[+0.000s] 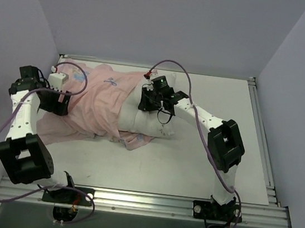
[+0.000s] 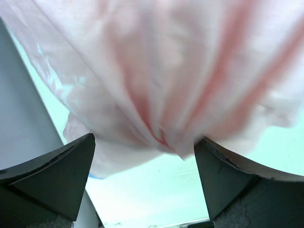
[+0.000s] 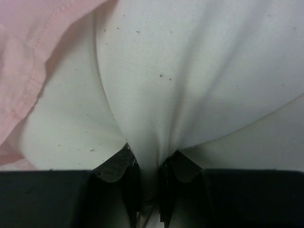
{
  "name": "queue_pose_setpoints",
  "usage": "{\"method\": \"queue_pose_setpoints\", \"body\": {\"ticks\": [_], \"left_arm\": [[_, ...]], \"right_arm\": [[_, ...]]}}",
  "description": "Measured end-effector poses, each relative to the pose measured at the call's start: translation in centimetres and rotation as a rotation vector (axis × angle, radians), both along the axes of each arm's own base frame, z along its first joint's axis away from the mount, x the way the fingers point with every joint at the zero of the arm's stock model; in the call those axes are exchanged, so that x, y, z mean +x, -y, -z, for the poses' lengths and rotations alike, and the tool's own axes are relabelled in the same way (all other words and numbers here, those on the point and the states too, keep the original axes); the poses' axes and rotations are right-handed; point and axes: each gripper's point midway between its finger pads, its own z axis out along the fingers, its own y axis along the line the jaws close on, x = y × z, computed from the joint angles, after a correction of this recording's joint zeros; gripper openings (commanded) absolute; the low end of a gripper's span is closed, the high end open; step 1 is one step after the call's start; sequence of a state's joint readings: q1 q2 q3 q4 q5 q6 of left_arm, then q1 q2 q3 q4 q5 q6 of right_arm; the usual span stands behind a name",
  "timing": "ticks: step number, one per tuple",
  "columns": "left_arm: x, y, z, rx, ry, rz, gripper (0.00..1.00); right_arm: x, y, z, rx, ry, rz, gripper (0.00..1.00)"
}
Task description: Remove the pillowcase from the pillow
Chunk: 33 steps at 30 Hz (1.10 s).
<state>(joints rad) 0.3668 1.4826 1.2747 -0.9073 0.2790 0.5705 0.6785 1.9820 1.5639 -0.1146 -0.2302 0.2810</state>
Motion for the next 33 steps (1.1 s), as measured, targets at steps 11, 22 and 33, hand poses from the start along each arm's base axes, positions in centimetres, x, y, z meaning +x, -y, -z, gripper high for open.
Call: {"method": "queue_pose_setpoints", "body": {"ticks": [11,22,33], "left_arm": [[-6.4,7.0,-7.0,-0.119,0.139,0.224,0.94],[-7.2,19.7,-0.9,-0.071,-0.065,0.566,0.94],[-2.4,16.9,2.9,0.131,-0.059,0.360,0.67]], "right_arm": [[-0.8,-5.4,-5.4,0.431,-0.154,0.019,0.00],[-1.3,-8.5,-6.6,0.581,-0.252,0.067,0.00],[-1.1,-8.2,-6.1,0.586,-0.266,0.095,0.00]]}}
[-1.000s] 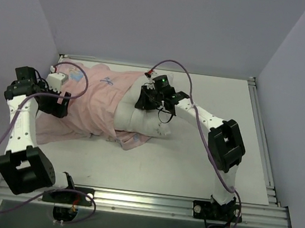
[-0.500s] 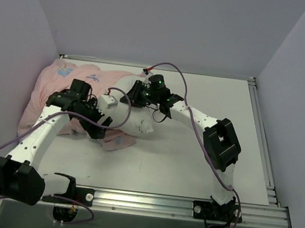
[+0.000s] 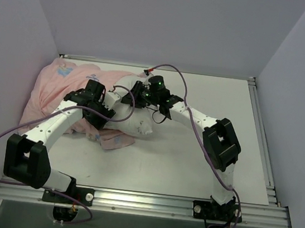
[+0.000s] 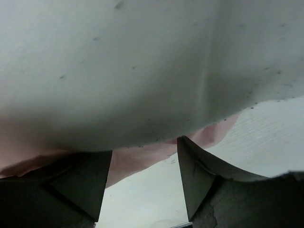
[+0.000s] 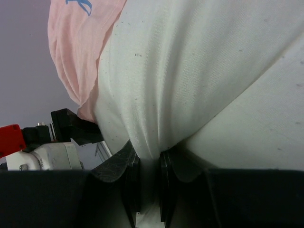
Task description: Remove the pillowcase from the pillow
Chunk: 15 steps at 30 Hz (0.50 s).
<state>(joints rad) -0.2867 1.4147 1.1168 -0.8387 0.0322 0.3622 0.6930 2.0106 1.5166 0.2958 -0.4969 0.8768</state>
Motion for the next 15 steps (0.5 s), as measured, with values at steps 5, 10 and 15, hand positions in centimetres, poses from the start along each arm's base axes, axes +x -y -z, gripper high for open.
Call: {"method": "queue_pose_setpoints", "body": {"ticks": [5,10,15], "left_arm": [[-0.3,-0.7,-1.4,0.016,0.047,-0.028,0.78],[-2.8,0.6,-6.7,-0.097,0.108,0.062,0.89],[-3.4,0.2,-7.8,-0.097,0.157,0.063,0.97]], "right_arm": [[0.4,0.4,0.1,0.001,0.003,0.009,0.00],[0.8,0.8,0.1,-0.001,0.006,0.017,0.00],[0.9,0.8,0.1,-0.001,0.006,0.018,0.00]]}}
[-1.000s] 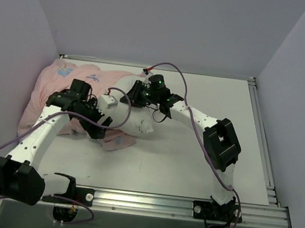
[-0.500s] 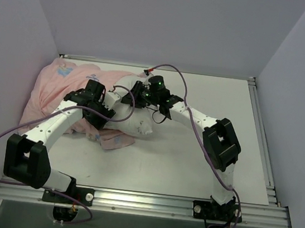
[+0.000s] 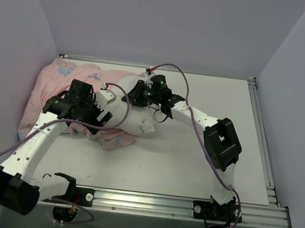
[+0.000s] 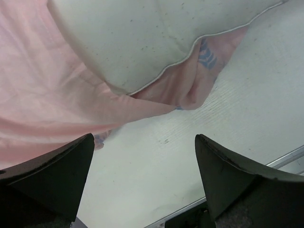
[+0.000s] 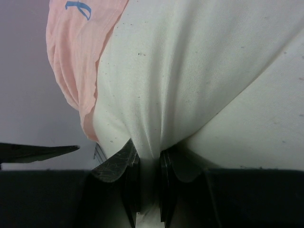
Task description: Remove the pillowcase from the pillow
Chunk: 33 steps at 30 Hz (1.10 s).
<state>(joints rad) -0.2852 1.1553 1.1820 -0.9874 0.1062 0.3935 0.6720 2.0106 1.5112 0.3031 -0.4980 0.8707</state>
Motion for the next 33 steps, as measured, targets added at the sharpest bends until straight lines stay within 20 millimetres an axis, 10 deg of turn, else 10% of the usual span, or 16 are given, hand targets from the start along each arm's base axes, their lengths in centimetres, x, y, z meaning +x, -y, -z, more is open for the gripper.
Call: {"method": "queue_pose_setpoints", "body": {"ticks": [5,12,19,24,33], "left_arm": [[1.5,-2.1,5.8,0.077,-0.122,-0.083,0.90],[4.1,-3.6,9.5,0.115,-0.155,-0.160,0.03],[4.8,-6.4,8.5,0.007,-0.123,-0.220,0.02],[6.0,-12.4,7.3,-0.043,-0.040,-0.367,0.02],[6.5,-12.9,7.4,-0.084,-0.025,-0.363,0.02]], "right_arm": [[0.0,0.0,0.0,0.000,0.000,0.000,0.00],[0.2,0.3,0.3,-0.014,0.007,0.000,0.00],[0.1,5.2,3.2,-0.135,0.020,-0.023,0.00],[-1.3,11.8,2.6,-0.194,0.032,0.021,0.00],[-2.6,21.7,3.5,-0.272,-0.007,0.146,0.00]]}}
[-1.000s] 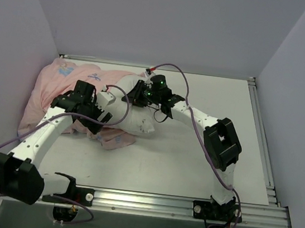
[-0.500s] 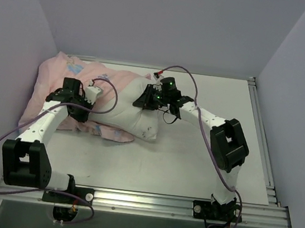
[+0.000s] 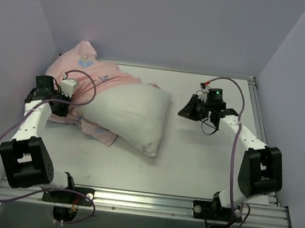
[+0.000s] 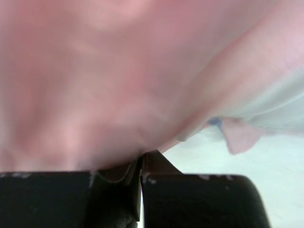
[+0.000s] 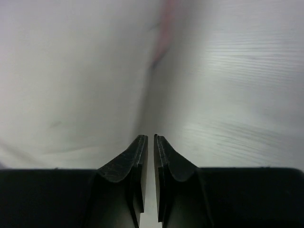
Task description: Remove the pillowcase from the pillow
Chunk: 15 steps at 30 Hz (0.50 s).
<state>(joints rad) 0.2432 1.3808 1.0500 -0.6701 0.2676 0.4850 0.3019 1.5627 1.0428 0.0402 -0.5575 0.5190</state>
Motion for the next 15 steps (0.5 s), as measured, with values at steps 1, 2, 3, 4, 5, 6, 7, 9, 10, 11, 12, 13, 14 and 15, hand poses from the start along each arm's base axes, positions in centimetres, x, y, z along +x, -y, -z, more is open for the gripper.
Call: {"method": "queue_pose_setpoints", "body": {"ticks": [1,2,3,4,5,6,7,9,10,11,12,13,14,15], "left_arm": [[0.4,-2.0,0.1,0.047,0.007,-0.050,0.02],[0.5,-4.5,0.3,0.095,0.000,-0.118,0.02],[0.3,-6.3,0.5,0.120,-0.012,-0.161,0.02],[0.0,-7.6,0.4,0.133,-0.017,-0.192,0.02],[-0.3,-8.2,0.2,0.140,-0.016,-0.204,0.02],[-0.6,-7.9,-0.3,0.138,-0.007,-0.190,0.02],[-0.8,-6.8,-1.0,0.131,0.023,-0.153,0.02],[-1.4,-3.1,-2.8,0.116,0.090,-0.040,0.02],[-2.0,-1.1,-3.7,0.101,0.121,0.024,0.02],[-2.5,0.8,-4.6,0.083,0.149,0.089,0.02],[-2.9,2.2,-5.3,0.066,0.170,0.133,0.02],[-3.1,2.8,-5.7,0.052,0.183,0.151,0.02],[-3.3,3.0,-5.9,0.045,0.186,0.158,0.02],[-3.4,3.0,-5.8,0.041,0.183,0.158,0.02]], "right_arm": [[0.5,2.6,0.6,-0.038,-0.011,0.065,0.00],[1.0,5.0,1.1,-0.076,-0.024,0.124,0.00],[1.3,7.4,1.5,-0.110,-0.038,0.185,0.00],[1.5,9.1,1.8,-0.138,-0.050,0.231,0.00],[1.4,10.1,2.0,-0.164,-0.057,0.253,0.00],[1.1,10.1,2.0,-0.178,-0.061,0.250,0.00],[0.6,9.7,1.9,-0.197,-0.064,0.234,0.00],[-0.2,7.9,1.0,-0.232,-0.052,0.175,0.00],[-0.3,6.7,0.0,-0.242,-0.034,0.141,0.03],[0.0,5.6,-1.4,-0.249,0.000,0.114,0.12],[0.4,3.8,-3.7,-0.246,0.053,0.076,0.38],[1.0,2.2,-6.0,-0.236,0.106,0.050,0.51],[1.9,0.6,-8.3,-0.225,0.172,0.027,0.60],[2.6,-1.0,-10.6,-0.210,0.237,0.003,0.73]]}}
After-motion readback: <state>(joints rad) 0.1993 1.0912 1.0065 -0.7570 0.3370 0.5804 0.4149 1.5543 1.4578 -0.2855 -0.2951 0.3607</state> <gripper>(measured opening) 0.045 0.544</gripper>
